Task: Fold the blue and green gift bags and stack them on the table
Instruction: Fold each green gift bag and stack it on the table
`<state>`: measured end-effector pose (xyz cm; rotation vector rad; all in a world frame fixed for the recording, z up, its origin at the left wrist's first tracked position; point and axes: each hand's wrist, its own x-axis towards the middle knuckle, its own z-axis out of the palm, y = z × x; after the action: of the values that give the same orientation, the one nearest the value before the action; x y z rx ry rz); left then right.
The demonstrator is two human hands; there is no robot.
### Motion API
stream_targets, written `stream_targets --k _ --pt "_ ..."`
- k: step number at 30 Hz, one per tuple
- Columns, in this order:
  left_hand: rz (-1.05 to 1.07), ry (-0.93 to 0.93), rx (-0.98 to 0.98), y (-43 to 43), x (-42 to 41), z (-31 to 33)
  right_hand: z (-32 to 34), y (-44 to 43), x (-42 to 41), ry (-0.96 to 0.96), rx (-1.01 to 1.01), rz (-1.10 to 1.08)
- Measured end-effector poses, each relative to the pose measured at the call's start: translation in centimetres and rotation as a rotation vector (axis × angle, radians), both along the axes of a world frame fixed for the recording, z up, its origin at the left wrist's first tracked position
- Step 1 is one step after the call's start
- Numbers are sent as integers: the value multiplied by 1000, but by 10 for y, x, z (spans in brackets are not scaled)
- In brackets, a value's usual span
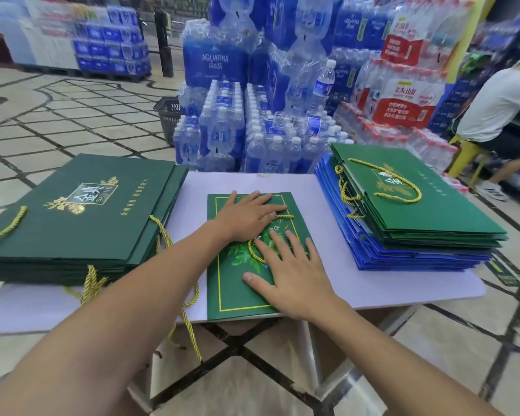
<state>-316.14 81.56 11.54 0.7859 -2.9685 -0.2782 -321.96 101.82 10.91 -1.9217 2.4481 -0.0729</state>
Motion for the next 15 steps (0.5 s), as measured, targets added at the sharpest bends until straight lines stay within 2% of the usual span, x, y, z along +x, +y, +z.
stream_targets --k 8,11,15 --pt "60 57 -106 13 18 19 4 -2 0 -3 -32 -3" --pt "151 -34 -118 26 42 24 2 0 0 -4 -61 -17" --pt "382 -187 -149 56 87 23 -1 1 -1 -17 -73 -41"
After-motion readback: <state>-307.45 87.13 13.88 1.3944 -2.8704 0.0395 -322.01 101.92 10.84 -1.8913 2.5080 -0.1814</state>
